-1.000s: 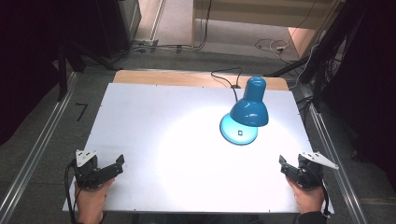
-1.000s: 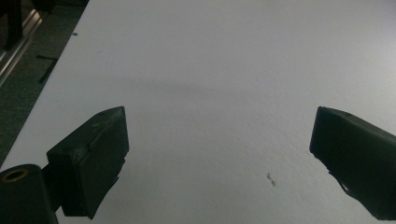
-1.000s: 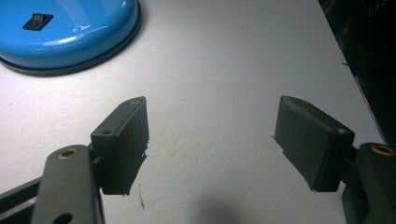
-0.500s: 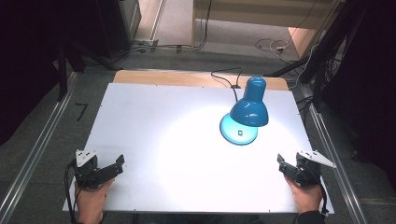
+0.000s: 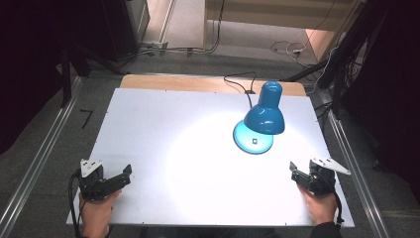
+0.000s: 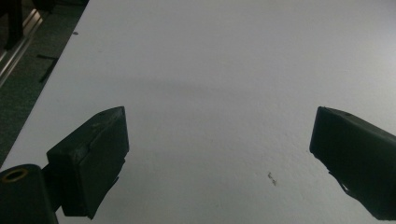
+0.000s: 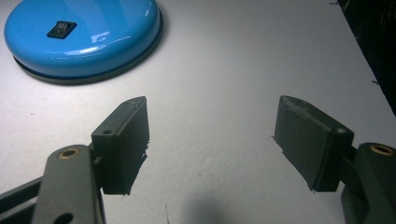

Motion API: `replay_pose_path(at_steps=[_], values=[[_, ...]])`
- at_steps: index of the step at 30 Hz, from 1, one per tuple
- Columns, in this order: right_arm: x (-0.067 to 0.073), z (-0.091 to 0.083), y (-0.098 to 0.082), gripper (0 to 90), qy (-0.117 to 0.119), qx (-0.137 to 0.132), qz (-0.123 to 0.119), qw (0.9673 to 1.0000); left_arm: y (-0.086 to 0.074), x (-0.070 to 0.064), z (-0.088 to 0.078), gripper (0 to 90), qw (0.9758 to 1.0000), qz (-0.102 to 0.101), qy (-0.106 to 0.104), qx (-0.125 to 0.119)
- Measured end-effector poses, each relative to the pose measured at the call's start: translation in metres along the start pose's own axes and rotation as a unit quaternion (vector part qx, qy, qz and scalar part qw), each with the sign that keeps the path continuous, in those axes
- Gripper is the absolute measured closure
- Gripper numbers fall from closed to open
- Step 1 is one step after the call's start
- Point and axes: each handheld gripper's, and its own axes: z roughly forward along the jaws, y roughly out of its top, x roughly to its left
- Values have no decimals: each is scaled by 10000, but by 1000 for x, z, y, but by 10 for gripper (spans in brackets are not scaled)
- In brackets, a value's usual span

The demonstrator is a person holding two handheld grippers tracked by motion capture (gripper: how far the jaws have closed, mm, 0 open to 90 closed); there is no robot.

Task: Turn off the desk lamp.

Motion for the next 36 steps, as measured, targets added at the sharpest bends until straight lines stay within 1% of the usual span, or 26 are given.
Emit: replay_pose_path(at_steps=[12, 22, 29, 36], values=[[10, 5, 7, 250, 90, -45, -32, 9999, 0, 0, 0, 54, 10000, -5, 14, 10], [22, 11, 13, 259, 215, -52, -91, 9997, 0, 1, 0, 54, 10000, -15, 21, 10], [26, 13, 16, 259, 250, -63, -85, 9996, 0, 1, -1, 54, 10000, -18, 29, 11], [33, 18, 20, 261, 303, -68, -87, 9995, 0, 1, -1, 54, 10000, -20, 19, 13]])
